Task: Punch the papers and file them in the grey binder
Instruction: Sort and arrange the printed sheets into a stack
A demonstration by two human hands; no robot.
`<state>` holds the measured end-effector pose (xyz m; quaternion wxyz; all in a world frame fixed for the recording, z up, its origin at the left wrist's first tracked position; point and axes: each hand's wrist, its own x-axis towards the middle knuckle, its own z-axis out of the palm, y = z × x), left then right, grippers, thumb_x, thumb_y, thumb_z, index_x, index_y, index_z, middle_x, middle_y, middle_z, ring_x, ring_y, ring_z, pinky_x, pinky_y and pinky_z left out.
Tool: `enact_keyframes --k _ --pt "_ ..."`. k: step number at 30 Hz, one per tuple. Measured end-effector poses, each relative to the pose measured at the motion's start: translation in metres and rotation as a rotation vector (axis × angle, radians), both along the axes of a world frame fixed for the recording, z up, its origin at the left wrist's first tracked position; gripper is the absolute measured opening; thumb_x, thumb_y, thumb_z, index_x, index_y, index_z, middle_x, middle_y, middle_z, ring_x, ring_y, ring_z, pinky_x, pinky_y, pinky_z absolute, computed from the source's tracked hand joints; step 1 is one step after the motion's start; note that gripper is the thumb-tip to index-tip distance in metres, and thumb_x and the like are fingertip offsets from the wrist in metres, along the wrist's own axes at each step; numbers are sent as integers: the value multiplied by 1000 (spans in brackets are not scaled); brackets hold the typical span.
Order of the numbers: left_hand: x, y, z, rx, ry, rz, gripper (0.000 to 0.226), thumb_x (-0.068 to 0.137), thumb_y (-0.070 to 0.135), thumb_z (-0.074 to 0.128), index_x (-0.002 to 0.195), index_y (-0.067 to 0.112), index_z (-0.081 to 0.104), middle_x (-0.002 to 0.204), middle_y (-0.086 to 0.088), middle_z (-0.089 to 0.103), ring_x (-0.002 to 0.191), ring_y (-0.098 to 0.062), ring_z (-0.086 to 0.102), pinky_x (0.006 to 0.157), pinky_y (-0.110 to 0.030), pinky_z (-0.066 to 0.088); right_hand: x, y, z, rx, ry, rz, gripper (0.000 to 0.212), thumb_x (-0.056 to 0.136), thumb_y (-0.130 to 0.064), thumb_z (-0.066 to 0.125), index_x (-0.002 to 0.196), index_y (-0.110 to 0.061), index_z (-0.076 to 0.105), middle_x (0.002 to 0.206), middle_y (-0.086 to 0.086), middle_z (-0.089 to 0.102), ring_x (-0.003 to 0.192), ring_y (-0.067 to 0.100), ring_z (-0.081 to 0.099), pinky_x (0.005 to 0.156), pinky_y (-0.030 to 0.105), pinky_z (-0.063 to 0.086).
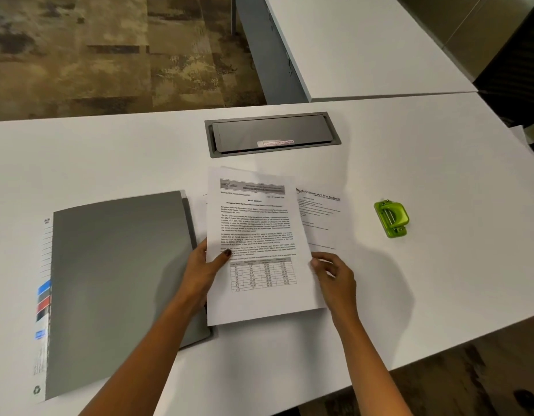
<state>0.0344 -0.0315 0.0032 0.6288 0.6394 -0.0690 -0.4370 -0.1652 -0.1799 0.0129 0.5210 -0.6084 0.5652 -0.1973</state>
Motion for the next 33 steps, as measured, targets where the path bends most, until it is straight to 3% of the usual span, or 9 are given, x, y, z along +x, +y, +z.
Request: enact_keyframes --k 2,5,8,11,16,24,28,33 --pt "1 3 -1 19 -2 42 35 87 9 63 122 12 59 114 -8 69 101 -29 67 89 -47 53 -3 -2 -3 -177 111 -11 13 92 -20 58 101 -19 67 94 1 70 85 16 66 65 10 51" --pt "2 6 -1 21 -22 86 34 87 9 63 120 11 58 112 -5 69 99 -24 67 83 -38 56 -7 -5 -17 -364 459 -70 21 90 -21 59 111 -17 61 113 10 62 104 28 57 81 31 51" --pt "1 8 1 15 -28 112 32 87 7 62 119 10 58 109 -1 69 94 -18 68 72 -24 58 -7 -7 -20 -268 851 -54 60 84 -44 63 130 -11 44 132 19 45 116 38 45 92 45 44" --pt "3 10 -1 14 -35 122 36 87 7 63 122 6 57 113 -6 68 99 -22 67 76 -26 58 -4 -7 -22 -183 979 -22 84 77 -58 63 134 -4 33 134 22 40 115 38 44 90 44 44" --pt "6 12 -5 20 -17 143 37 87 8 64 123 6 57 113 -6 69 96 -22 69 68 -25 58 -2 -15 -17 -152 904 -76 85 71 -51 74 126 2 35 126 25 45 110 40 48 87 43 47" --pt "5 14 -9 47 10 167 31 86 7 64 116 8 58 109 -6 69 94 -24 68 77 -36 56 -3 -23 -13 -114 841 -102 89 64 -44 82 122 6 37 123 27 48 108 41 52 87 44 48" --pt "7 16 -10 58 10 174 35 86 7 65 120 4 56 112 -9 68 96 -28 68 82 -42 54 -1 -24 -12 -77 835 -131 81 64 -43 83 115 6 42 115 26 56 106 41 51 86 44 45" --pt "11 21 -10 73 -15 189 33 86 7 65 118 6 57 109 -8 69 94 -27 68 79 -41 55 -6 -25 -16 -116 569 -224 56 72 -24 81 112 2 52 114 23 55 102 39 54 84 47 48"
